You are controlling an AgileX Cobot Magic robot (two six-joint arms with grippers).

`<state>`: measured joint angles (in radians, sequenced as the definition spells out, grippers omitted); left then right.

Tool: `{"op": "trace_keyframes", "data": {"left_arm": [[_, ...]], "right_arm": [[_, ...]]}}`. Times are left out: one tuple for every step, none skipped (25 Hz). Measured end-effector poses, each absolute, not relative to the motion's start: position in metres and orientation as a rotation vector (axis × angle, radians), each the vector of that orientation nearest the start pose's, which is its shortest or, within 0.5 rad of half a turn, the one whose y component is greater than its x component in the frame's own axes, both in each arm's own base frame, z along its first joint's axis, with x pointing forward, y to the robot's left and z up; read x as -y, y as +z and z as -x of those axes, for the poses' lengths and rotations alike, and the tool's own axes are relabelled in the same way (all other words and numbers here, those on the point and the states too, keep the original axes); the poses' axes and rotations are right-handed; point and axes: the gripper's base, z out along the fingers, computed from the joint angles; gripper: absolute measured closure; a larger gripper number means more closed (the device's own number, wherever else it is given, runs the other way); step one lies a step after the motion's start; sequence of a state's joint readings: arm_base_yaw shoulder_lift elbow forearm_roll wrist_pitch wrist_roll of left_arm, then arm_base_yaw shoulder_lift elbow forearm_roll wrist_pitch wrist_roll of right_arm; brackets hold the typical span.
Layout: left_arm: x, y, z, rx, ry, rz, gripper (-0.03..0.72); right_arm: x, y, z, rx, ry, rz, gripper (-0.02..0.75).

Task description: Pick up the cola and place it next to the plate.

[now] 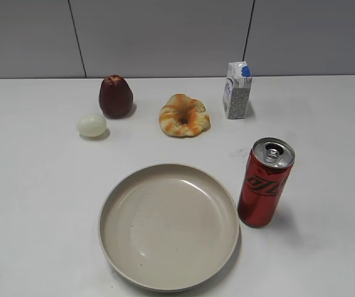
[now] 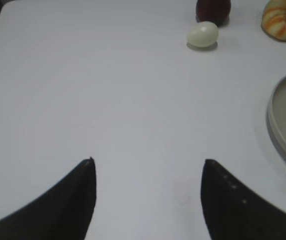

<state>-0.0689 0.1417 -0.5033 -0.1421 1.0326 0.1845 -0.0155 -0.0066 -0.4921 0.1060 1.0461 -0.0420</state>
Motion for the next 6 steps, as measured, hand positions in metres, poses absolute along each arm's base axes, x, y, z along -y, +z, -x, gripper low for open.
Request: {"op": "trace_keyframes", "data": {"left_arm": [[0.012, 0.281, -0.013, -2.109, -0.098, -0.251, 0.195], [0.012, 0.281, -0.01, -2.087, -0.089, -0.237, 0.201], [0.011, 0.281, -0.007, -2.069, -0.08, -0.226, 0.205], [0.011, 0.281, -0.004, -2.049, -0.073, -0.217, 0.207], [0.011, 0.281, 0.0, -2.028, -0.069, -0.212, 0.208], [0.011, 0.281, 0.003, -2.008, -0.064, -0.207, 0.209]], "right_arm": [[-0.008, 0.277, 0.004, -2.027, 0.09, 0.031, 0.202], [-0.008, 0.277, 0.004, -2.027, 0.09, 0.031, 0.202], [-0.008, 0.277, 0.004, -2.027, 0.09, 0.031, 0.202], [-0.008, 0.277, 0.004, -2.027, 0.09, 0.031, 0.202], [-0.008, 0.277, 0.004, -2.027, 0.09, 0.031, 0.202], [-0.008, 0.277, 0.004, -2.027, 0.09, 0.031, 0.202]]}}
